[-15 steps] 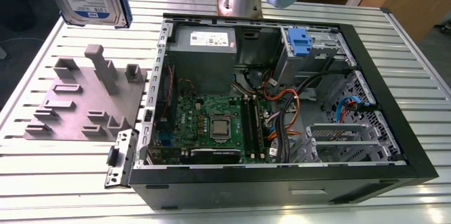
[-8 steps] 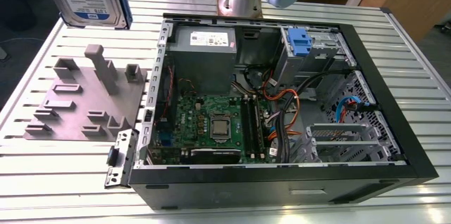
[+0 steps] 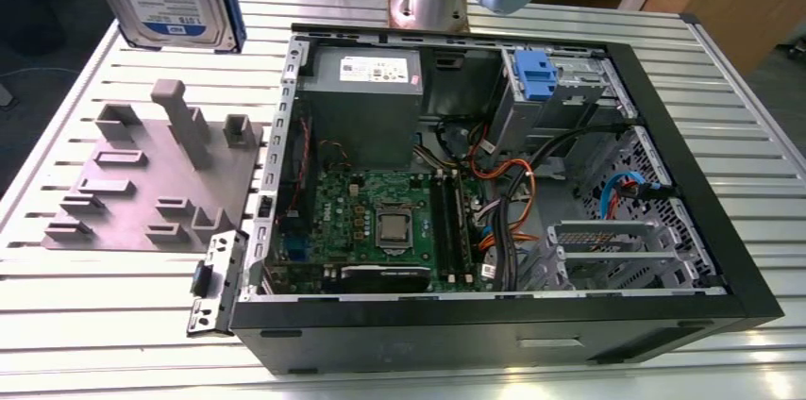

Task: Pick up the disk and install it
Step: 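Pick up the disk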

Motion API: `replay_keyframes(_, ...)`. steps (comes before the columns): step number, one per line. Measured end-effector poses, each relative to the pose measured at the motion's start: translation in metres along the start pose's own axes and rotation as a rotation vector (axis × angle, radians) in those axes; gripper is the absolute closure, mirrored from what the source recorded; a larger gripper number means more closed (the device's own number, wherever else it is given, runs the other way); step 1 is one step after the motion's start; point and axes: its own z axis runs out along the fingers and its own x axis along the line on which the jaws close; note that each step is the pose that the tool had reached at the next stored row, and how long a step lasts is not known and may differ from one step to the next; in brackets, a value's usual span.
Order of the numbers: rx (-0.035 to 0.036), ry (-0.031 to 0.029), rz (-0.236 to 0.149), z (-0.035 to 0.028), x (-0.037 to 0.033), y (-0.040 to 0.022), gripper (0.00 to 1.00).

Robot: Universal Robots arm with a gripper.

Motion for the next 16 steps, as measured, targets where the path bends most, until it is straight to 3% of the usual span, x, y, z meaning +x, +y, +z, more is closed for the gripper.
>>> replay_keyframes(6,0.0,0.0,0.0,-0.0001,0.001,-0.0037,0.63)
replay_keyframes(16,0.0001,0.0,0.0,-0.0002,0.0101,-0.0049,0.63)
